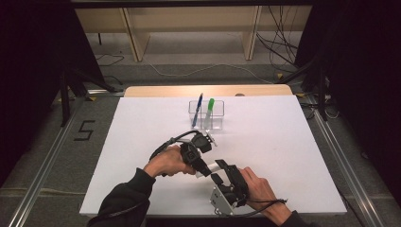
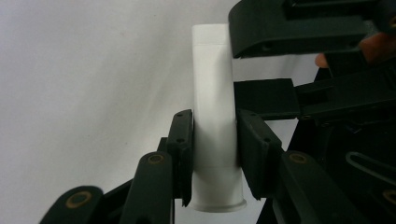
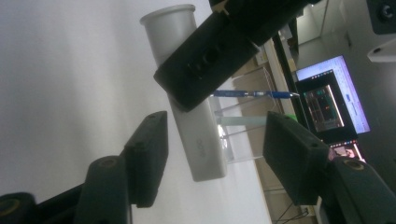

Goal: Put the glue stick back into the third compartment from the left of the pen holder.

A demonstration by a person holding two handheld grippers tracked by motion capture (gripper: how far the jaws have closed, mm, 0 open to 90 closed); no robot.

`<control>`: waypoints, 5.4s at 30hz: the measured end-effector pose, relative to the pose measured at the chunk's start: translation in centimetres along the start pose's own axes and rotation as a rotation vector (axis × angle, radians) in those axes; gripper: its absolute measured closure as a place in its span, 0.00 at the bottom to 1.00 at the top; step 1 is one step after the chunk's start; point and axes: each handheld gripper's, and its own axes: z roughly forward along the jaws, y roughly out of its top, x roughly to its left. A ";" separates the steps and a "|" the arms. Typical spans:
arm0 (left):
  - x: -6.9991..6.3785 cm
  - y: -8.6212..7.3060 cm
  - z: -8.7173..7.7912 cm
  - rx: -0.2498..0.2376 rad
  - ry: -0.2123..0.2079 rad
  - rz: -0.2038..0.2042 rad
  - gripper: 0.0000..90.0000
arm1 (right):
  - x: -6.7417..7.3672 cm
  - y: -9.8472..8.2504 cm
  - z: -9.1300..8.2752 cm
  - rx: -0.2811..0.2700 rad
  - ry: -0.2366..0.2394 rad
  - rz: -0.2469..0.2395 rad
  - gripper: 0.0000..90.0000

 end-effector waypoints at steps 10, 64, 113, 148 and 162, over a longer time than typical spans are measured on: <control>-0.2 0.1 -0.1 -0.005 -0.017 0.002 0.75 | 0.2 -0.1 0.4 -0.018 -0.010 -0.099 0.61; 0.5 -8.0 -3.2 -0.532 0.199 -0.075 0.21 | -2.5 -2.8 0.6 0.012 0.028 0.195 0.79; 0.8 -15.0 -2.4 -0.829 0.369 -0.135 0.17 | -9.3 -7.0 4.6 -0.067 0.199 0.995 0.79; 0.8 -15.6 -2.2 -0.849 0.370 -0.155 0.17 | -14.1 -7.0 11.8 -0.057 0.161 1.252 0.79; 0.8 -15.6 -2.2 -0.860 0.373 -0.154 0.17 | -15.5 -6.6 14.7 -0.026 0.124 1.273 0.79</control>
